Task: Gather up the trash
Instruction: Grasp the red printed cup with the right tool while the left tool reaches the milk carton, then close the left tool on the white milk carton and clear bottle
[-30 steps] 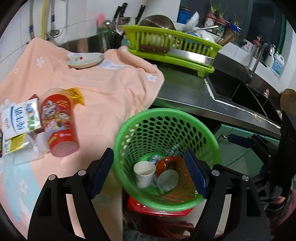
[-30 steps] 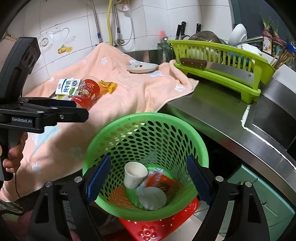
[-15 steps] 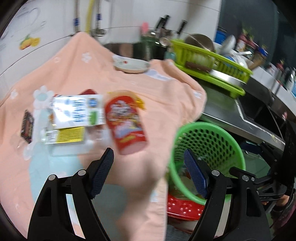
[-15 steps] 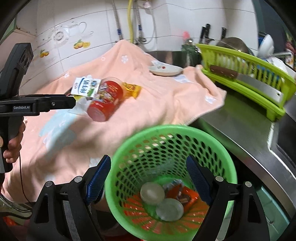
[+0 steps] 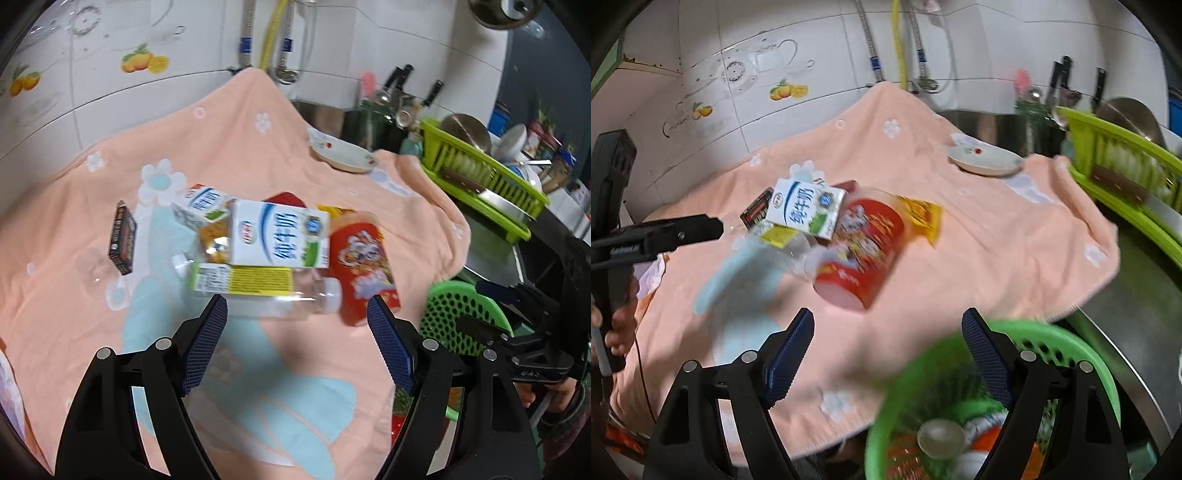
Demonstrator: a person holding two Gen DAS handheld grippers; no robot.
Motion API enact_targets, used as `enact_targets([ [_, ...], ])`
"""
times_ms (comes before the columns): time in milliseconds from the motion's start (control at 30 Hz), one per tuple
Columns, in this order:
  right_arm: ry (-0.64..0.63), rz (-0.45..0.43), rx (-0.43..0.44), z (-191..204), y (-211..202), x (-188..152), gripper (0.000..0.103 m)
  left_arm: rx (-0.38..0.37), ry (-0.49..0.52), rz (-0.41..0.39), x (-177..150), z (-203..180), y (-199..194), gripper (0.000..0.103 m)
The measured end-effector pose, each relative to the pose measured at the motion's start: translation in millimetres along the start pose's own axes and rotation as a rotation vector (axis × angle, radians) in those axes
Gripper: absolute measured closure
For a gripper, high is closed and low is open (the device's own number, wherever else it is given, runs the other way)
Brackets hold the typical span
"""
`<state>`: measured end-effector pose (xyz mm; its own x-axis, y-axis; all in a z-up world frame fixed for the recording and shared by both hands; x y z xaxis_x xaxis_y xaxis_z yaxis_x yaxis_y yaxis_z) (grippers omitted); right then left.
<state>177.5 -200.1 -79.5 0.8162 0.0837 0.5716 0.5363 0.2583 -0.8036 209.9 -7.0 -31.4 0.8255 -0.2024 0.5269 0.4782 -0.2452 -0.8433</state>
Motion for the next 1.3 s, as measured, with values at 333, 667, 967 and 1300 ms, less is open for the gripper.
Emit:
enact_targets([
  [333, -0.013, 0.024, 0.023, 18.6, 48.9, 58.4, 0.025, 0.006, -0.049, -0.021, 21.9, 29.5, 5.2, 0.026],
  [667, 0.083, 0.111, 0.085, 3.6, 99.0, 78.2, 0.025, -0.035, -0.054, 0.005, 47.0, 41.2, 37.0, 0.026],
  [967, 0.150, 0.160, 0.191, -3.1, 118.8, 81.3, 0.025, -0.074, -0.012, 0.042, 64.1, 45.4, 71.5, 0.026],
  [1300, 0.134, 0.178, 0.234, 1.0, 128.6, 81.3, 0.030, -0.164, 0.002, 0.066, 76.6, 56.9, 100.3, 0.026],
])
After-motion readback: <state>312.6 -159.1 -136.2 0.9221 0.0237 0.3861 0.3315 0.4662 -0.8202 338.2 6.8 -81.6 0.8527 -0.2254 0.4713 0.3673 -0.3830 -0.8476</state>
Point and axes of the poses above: each gripper's, at about its wrist camera, not at the fingertips, and y roughly the way its jaws point, z to its left, x to its top, the point moved 5 cm from there along y, roughly the way its jaws point, and after that the axes turned 15 degrees about z, right-handed, at the moved point
